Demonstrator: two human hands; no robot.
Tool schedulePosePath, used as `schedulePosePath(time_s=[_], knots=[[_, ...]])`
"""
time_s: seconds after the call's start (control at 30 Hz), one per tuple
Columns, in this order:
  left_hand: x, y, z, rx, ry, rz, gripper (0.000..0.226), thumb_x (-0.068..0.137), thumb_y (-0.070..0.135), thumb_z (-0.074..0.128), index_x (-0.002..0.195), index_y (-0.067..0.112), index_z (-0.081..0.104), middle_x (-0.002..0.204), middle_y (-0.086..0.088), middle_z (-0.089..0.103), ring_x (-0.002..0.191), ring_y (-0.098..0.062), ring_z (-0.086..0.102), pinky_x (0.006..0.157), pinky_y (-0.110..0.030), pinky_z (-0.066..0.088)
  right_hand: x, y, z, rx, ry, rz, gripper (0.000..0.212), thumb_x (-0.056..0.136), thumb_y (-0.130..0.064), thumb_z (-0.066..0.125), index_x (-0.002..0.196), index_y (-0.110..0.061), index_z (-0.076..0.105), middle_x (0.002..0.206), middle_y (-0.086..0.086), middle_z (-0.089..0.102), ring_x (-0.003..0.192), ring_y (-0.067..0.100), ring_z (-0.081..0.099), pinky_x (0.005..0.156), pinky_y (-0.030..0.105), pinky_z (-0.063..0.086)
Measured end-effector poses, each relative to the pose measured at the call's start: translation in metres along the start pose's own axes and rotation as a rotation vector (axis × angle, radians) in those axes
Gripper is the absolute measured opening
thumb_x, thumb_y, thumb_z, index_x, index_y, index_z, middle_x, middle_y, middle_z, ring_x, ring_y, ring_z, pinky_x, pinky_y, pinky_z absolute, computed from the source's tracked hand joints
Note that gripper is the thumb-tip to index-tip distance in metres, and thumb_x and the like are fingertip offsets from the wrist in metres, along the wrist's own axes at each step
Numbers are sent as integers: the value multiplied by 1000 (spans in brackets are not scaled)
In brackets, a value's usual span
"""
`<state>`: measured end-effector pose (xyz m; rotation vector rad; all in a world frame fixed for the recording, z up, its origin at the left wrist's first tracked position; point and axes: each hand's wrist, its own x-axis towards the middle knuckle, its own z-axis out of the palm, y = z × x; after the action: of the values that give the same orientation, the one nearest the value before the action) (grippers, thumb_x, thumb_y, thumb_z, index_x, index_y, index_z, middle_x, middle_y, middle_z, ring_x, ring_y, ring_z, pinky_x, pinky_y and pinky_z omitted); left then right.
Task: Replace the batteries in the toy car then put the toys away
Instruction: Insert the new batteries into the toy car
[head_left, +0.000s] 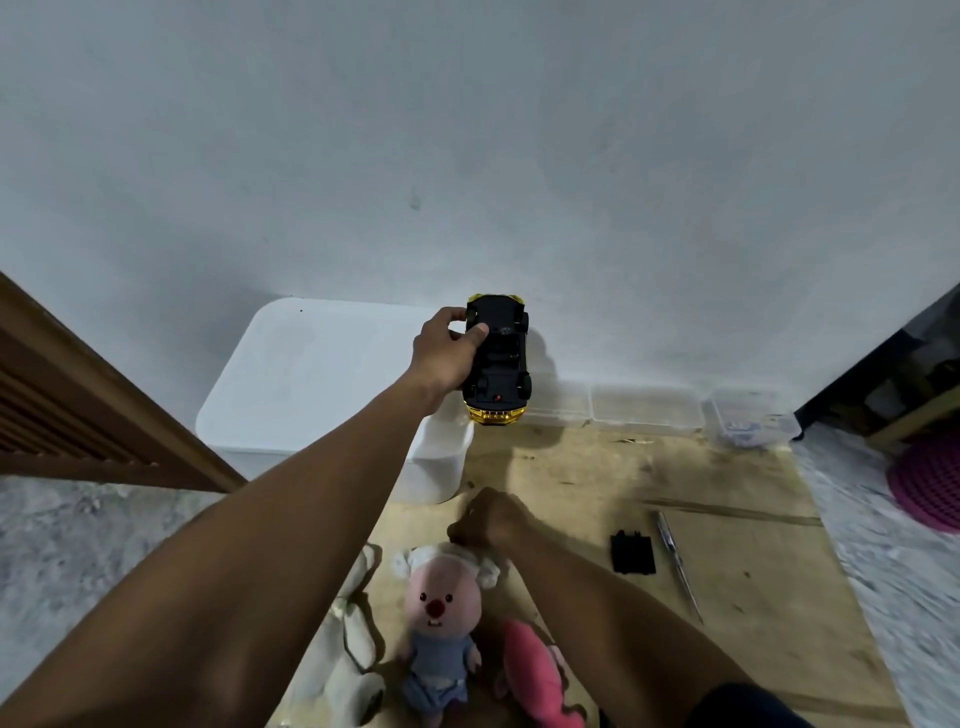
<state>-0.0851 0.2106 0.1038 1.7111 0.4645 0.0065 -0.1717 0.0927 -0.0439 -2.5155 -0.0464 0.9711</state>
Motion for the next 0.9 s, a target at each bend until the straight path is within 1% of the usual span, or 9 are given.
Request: schedulePosePath(time_s=[0.07,0.13,0.3,0.37,0.5,0.6,0.73,0.83,0.9], knots=[[-1,0,1,-1,3,0,27,96,29,62,121,21,57,108,-14,67,94,-28,70,74,-43,62,2,9,-4,116,-19,-2,15,74,-36,72,68,-23,68,66,-10,64,68,11,62,53,17,44],[-2,1,2,1,10,2,27,95,30,62,121,22,57,109,-14,66,94,-28,70,74,-42,62,8,21,-8,155,-19,0,16,75,-42,73,72,-26,75,74,-12,69,78,11,66,61,18,49],[-3,-1,7,3,19,-4,28,95,29,63,121,21,57,110,-15,66,94,-28,70,70,-39,61,31,51,-8,16,4,38,53,54,-65,63,79,-20,75,86,1,72,80,19,66,65,31,56],[-3,-1,9,8,16,-5,29,95,29,63,122,21,57,110,-15,66,95,-28,70,74,-41,62,32,56,-6,-22,11,34,50,57,-61,65,80,-17,71,88,5,70,80,22,65,63,31,55],[-2,0,13,14,17,-1,29,95,30,63,122,22,58,111,-14,66,96,-28,69,81,-46,61,13,44,-9,-154,111,9,39,69,-44,72,99,-20,65,99,4,67,95,26,62,80,39,57],[-1,1,15,17,16,2,30,94,31,63,123,23,57,109,-13,67,95,-28,69,84,-47,60,9,43,-2,-224,197,-45,32,69,-44,74,94,-27,63,96,1,68,89,25,62,77,38,56],[-1,2,17,20,9,-8,29,94,31,63,121,23,57,108,-12,67,95,-27,69,84,-46,60,13,51,-5,-151,139,-23,26,70,-37,71,92,-23,70,94,2,70,91,24,64,76,35,57],[-2,7,16,13,12,-8,29,95,29,63,122,22,56,107,-11,66,95,-27,68,76,-38,60,3,53,-37,67,146,-26,17,73,-34,67,68,-18,72,70,-3,69,69,7,63,61,15,45],[-5,10,16,6,5,-20,29,95,29,62,122,21,55,107,-11,66,93,-27,68,69,-34,59,-4,53,-62,255,162,-37,26,84,-26,60,62,-15,68,59,-5,64,47,-2,51,45,7,34]])
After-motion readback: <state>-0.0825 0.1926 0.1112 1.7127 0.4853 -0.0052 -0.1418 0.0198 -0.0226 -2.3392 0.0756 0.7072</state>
